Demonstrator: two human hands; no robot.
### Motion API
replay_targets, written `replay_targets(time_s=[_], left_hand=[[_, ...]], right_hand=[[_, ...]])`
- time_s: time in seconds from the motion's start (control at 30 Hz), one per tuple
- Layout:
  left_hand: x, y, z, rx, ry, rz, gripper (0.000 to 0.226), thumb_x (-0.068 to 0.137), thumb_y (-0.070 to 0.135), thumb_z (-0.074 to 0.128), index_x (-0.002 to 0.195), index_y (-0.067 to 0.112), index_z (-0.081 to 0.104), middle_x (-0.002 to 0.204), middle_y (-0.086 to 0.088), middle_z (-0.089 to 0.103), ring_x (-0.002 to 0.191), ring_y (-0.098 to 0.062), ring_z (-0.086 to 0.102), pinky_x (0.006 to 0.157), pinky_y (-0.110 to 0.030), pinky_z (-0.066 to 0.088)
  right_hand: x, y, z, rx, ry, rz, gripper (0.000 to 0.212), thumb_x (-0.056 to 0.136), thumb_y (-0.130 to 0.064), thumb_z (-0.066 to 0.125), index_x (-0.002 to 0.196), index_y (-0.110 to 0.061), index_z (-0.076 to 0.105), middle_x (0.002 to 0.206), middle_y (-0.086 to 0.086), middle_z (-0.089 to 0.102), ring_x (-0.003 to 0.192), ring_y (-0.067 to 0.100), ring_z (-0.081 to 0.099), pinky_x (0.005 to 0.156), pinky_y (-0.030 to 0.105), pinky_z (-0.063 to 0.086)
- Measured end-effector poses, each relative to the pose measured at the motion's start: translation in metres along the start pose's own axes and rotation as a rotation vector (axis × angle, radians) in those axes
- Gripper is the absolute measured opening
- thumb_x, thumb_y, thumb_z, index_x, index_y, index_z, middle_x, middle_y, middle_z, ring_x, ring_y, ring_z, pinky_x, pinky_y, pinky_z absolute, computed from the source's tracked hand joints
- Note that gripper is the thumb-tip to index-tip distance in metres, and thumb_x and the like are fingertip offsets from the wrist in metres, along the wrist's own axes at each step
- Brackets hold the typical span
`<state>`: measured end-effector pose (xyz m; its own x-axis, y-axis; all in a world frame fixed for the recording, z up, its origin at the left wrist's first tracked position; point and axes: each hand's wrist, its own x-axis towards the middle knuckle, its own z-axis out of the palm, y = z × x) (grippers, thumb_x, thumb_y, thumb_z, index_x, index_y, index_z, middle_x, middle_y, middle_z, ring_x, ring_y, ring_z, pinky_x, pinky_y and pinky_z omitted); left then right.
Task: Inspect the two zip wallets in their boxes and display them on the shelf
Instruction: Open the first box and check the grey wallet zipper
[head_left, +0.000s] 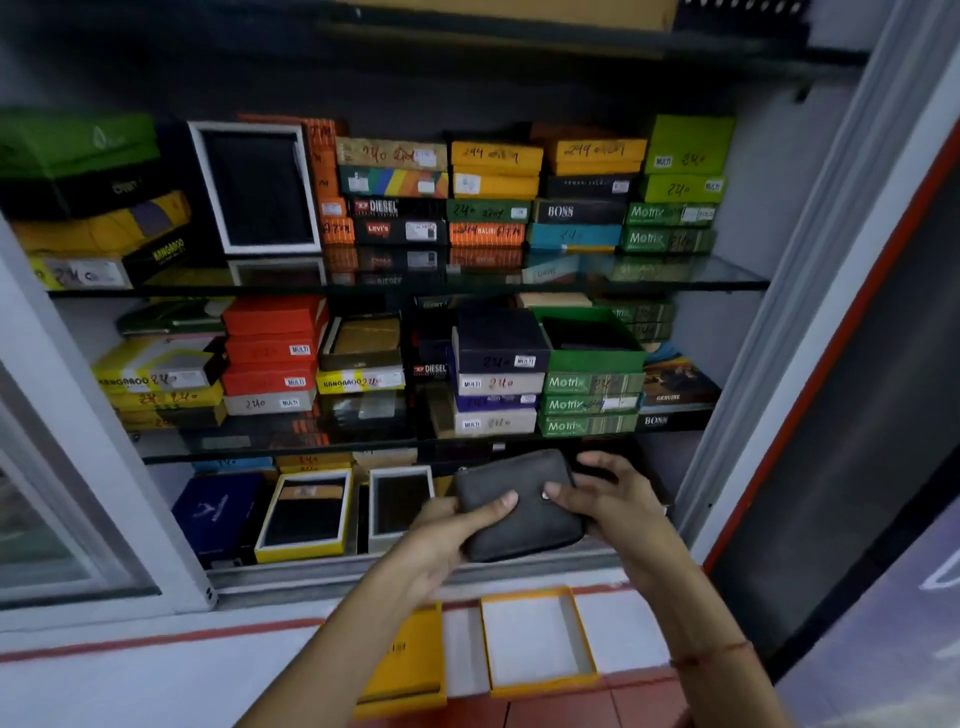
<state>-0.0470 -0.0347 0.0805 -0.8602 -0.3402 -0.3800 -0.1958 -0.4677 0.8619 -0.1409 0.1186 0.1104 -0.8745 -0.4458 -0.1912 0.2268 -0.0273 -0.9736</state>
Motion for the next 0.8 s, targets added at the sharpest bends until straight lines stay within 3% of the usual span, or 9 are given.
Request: replay_targets(time_s=[0.1,0.2,0.3,0.37,0.53,0.7,0.8], left_hand=[[-0.014,0.055,0.012,0.067,-0.003,0.175,0.020,0.074,0.009,0.076,0.093,0.012,0.072,0.090,-0.005,0.077,0.076,-0.012,0.074,0.068,-0.021,0.060],[-0.032,0.106,0.022,0.186,0.052,0.393,0.024,0.066,0.011,0.083,0.086,0.017,0.073,0.091,0.000,0.078,0.077,-0.010,0.073,0.068,-0.021,0.059],[-0.043,0.144,0.027,0.361,0.070,0.624,0.032,0.060,0.014,0.088,0.087,0.021,0.074,0.086,0.006,0.078,0.081,-0.006,0.073,0.064,-0.015,0.056],[-0.047,0.161,0.030,0.467,0.077,0.761,0.034,0.058,0.015,0.089,0.088,0.020,0.075,0.086,0.008,0.078,0.082,-0.005,0.073,0.067,-0.016,0.057],[-0.051,0.181,0.038,0.691,0.175,0.987,0.044,0.057,0.020,0.089,0.098,0.016,0.075,0.092,0.005,0.078,0.089,-0.006,0.072,0.081,-0.027,0.059],[-0.049,0.181,0.039,0.755,0.250,1.067,0.045,0.056,0.024,0.088,0.099,0.020,0.075,0.091,0.005,0.077,0.092,-0.010,0.071,0.081,-0.030,0.058],[-0.050,0.180,0.036,0.763,0.273,1.079,0.034,0.061,0.027,0.086,0.092,0.022,0.073,0.082,0.011,0.074,0.082,0.001,0.067,0.074,-0.014,0.053]], right_hand=[[-0.008,-0.046,0.009,0.035,-0.094,-0.175,0.046,0.078,0.003,0.072,0.117,-0.009,0.052,0.103,0.013,0.071,0.078,0.017,0.072,0.057,0.020,0.058],[-0.011,-0.091,0.020,-0.161,-0.059,-0.436,0.033,0.077,-0.004,0.076,0.105,-0.015,0.062,0.097,0.002,0.072,0.077,-0.001,0.071,0.065,0.015,0.057],[-0.014,-0.130,0.031,-0.349,0.094,-0.675,0.021,0.076,-0.022,0.079,0.095,-0.027,0.071,0.100,-0.004,0.073,0.093,0.005,0.069,0.087,0.028,0.057],[-0.021,-0.153,0.041,-0.438,0.138,-0.816,0.013,0.077,-0.034,0.076,0.090,-0.034,0.074,0.098,-0.009,0.073,0.094,0.008,0.068,0.088,0.036,0.057],[-0.039,-0.183,0.074,-0.756,0.070,-0.959,0.034,0.077,-0.059,0.063,0.096,-0.035,0.077,0.093,-0.014,0.067,0.097,0.011,0.060,0.085,0.035,0.053],[-0.044,-0.186,0.092,-0.766,0.134,-1.051,0.014,0.079,-0.038,0.073,0.088,-0.028,0.073,0.090,-0.013,0.066,0.093,0.008,0.055,0.080,0.025,0.049],[-0.044,-0.187,0.093,-0.668,0.173,-1.030,0.008,0.079,-0.031,0.074,0.084,-0.024,0.072,0.078,-0.012,0.069,0.077,0.003,0.063,0.071,0.024,0.055]])
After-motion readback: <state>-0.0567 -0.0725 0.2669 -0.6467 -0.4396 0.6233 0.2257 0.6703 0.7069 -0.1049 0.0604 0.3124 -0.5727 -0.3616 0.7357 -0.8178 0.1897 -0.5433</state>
